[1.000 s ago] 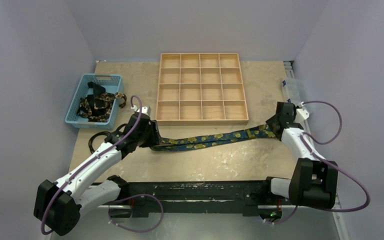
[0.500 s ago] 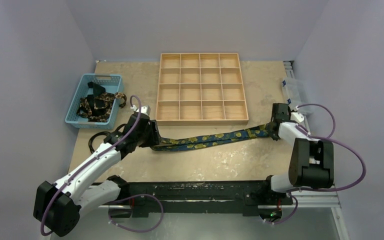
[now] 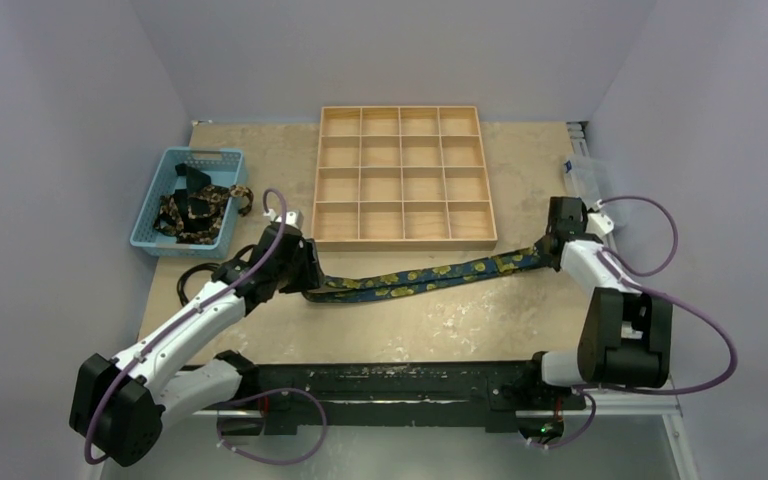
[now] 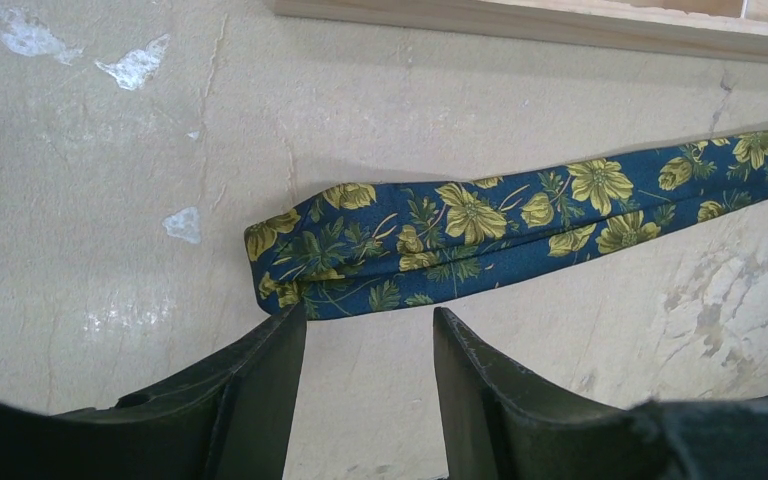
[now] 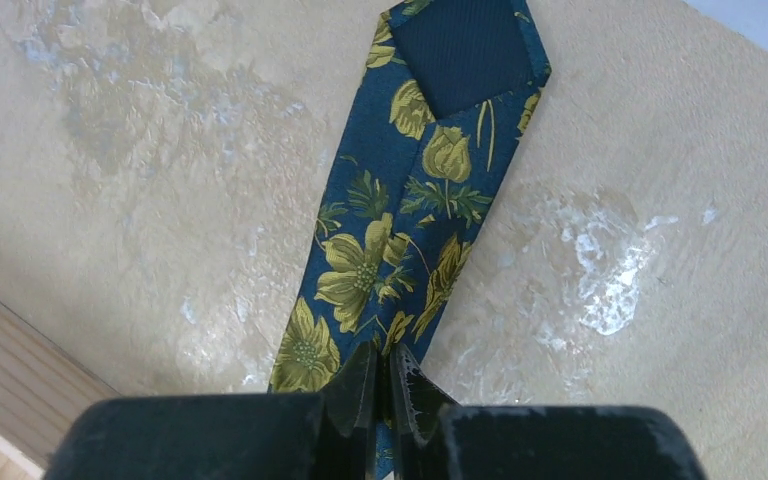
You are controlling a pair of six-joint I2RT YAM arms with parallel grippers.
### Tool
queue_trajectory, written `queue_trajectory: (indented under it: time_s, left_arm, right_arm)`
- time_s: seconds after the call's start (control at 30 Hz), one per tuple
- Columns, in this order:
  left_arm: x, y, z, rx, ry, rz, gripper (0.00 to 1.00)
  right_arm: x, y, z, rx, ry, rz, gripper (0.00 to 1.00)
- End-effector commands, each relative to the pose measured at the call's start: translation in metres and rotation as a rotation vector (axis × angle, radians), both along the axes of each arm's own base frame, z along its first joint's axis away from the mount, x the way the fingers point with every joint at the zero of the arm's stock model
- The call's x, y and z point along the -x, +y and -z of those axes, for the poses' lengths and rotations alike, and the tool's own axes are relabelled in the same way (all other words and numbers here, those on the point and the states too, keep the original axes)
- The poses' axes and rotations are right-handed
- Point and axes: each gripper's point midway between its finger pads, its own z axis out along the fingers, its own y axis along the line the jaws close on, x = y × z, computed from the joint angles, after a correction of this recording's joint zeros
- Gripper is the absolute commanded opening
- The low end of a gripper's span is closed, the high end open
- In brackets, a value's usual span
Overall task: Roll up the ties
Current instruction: Flatten out the tie at the center of the board.
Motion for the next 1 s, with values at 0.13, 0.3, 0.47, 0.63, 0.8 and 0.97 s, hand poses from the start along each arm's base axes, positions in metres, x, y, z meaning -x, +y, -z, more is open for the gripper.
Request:
queue_trajectory:
  time_s: [0.13, 0.3, 0.47, 0.63, 0.8, 0.97]
  left_arm:
    - [-0.011, -0.002, -0.016, 0.010, -0.052, -0.003, 0.49]
    - [-0.007, -0.008, -0.006, 0.039, -0.027, 0.010, 0.50]
    - [-0.001, -0.017, 0.013, 0.078, 0.024, 0.025, 0.49]
    - [0.003, -0.028, 0.016, 0.128, 0.046, 0.050, 0.46]
    - [0.001, -0.035, 0.014, 0.168, 0.034, 0.057, 0.37]
    - [-0.007, -0.044, 0.012, 0.195, 0.035, 0.061, 0.34]
  right_arm:
    - [-0.026, -0.005, -0.001, 0.014, -0.012, -0.018, 0.02]
    - [-0.035, -0.006, 0.011, 0.030, 0.000, -0.054, 0.07]
    - [-0.039, 0.002, 0.019, 0.004, 0.008, -0.116, 0.10]
    - [-0.044, 0.003, -0.005, 0.048, -0.065, -0.184, 0.18]
    - [-0.060, 0.020, -0.030, 0.045, -0.202, -0.317, 0.29]
    - [-0.068, 0.025, -0.009, -0.003, -0.154, -0.329, 0.27]
